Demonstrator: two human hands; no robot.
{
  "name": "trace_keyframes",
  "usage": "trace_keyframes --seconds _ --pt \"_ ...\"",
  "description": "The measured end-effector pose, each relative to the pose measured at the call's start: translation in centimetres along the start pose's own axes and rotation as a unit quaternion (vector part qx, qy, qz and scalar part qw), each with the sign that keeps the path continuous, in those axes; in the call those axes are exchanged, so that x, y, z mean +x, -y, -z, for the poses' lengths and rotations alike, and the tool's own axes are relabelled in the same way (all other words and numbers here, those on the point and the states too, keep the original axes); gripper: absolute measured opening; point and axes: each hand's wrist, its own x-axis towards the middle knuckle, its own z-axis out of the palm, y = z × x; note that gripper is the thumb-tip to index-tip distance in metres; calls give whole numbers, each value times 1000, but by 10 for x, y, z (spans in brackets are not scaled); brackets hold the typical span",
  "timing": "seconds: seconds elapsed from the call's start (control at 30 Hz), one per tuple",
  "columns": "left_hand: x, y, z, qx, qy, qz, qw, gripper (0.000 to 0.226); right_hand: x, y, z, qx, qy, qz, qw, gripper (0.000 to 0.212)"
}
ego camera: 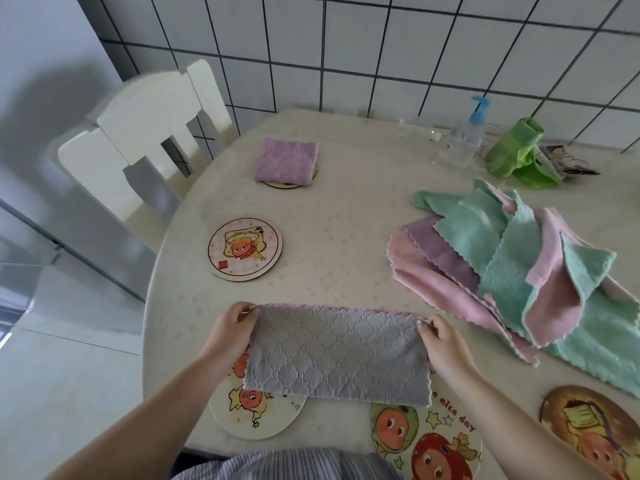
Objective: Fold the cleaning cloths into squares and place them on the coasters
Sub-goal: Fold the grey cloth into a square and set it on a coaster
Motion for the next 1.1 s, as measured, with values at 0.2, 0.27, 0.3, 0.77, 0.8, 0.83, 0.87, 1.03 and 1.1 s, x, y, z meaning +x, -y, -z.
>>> trace_keyframes --seconds 0.2,0.27,0.3,0.77,0.8,0.83,0.87,1.03,1.1 --pt "15 0 -2 28 5 -3 1000 18 10 -1 -1 2 -9 -4 1000 24" --pt "17 -2 -3 41 4 -6 999 17 11 -1 -3 2 -13 -4 1000 24" --pt "18 -2 -2 46 6 -6 999 16 11 -1 -4 3 -16 -4 1000 25" --pt "-27 8 6 76 125 -53 988 47 -27 -18 -12 -15 -16 129 991 49" --pt "-29 12 5 113 125 -76 983 48 -30 -20 -13 -24 -17 147 989 48" --pt "-31 15 4 135 120 -93 979 49 -31 -22 -15 -33 -18 164 986 48" --pt "-32 18 3 144 112 -103 978 51 -32 -24 -15 -47 -16 175 983 48" --pt "-30 28 1 180 97 -132 970 61 -28 -18 -13 -118 -8 158 980 60" --pt "-29 29 2 182 97 -133 970 63 -27 -15 -12 -132 1 151 980 63"
